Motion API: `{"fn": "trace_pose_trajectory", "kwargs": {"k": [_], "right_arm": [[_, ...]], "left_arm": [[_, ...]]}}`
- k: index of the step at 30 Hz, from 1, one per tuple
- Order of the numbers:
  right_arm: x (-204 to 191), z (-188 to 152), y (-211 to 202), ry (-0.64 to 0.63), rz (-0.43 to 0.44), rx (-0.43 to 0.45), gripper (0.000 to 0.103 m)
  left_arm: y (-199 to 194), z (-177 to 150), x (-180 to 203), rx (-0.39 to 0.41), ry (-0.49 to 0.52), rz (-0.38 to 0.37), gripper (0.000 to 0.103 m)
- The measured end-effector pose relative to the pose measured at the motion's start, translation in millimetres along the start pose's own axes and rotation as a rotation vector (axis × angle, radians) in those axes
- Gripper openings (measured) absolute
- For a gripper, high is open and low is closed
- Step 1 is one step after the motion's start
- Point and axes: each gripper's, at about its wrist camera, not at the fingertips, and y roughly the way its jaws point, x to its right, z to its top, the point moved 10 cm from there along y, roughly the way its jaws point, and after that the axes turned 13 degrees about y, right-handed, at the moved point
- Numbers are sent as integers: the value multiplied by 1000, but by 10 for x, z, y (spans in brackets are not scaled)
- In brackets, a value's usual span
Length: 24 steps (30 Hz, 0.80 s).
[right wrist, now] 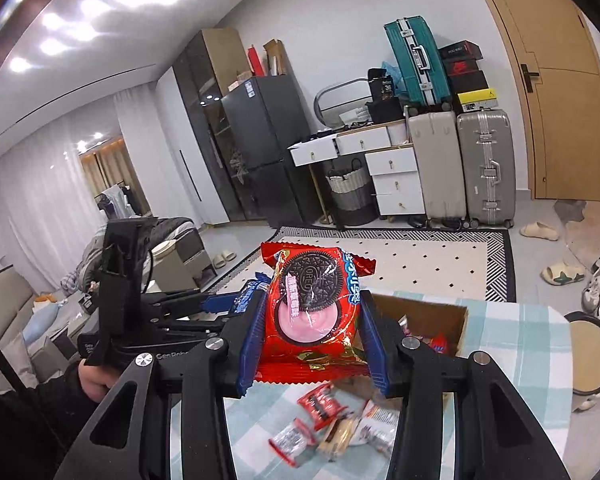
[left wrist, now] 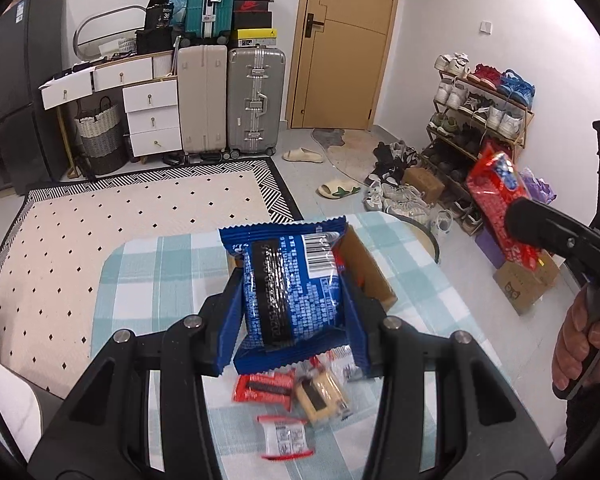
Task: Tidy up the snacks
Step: 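Lift both held packs and carry them over the cardboard box, then open both tools to drop the packs into the box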
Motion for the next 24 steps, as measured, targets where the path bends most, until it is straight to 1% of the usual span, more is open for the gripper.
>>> {"fn": "trace_pose_trajectory", "kwargs": {"k": [3,5,8,9,12,14,17,20,22,24], "right_arm": [[155,154,222,12,-25,-9,45],[268,203,408,19,-42,-35,45],[442,207,693,19,-70,-66,45],[527,186,809,26,-81,-73,45],[736,83,1073,66,-92,-113,45],[900,-1,1229,78,-114,-135,45],[1128,-116,1437,93,-148,-168,45],[1331,-231,1601,98,-175,-193,45],[1441,-308,1694,106,-184,-205,45],[1523,-385,1773,107,-191,-218,45]], "left_arm": [[258,226,-24,-20,11,0,43],[441,370,-62,-26,30,28,43],[680,555,-46,9,105,71,43],[818,578,-48,-7,119,78,43],[1139,544,-14,-51,93,19,43],[1337,502,-6,-66,99,26,43],[1613,421,-28,-96,89,3,43],[1807,230,-65,-108,101,24,43],[1993,134,-100,-125,109,24,43],[2154,50,-125,-149,92,8,43]]}}
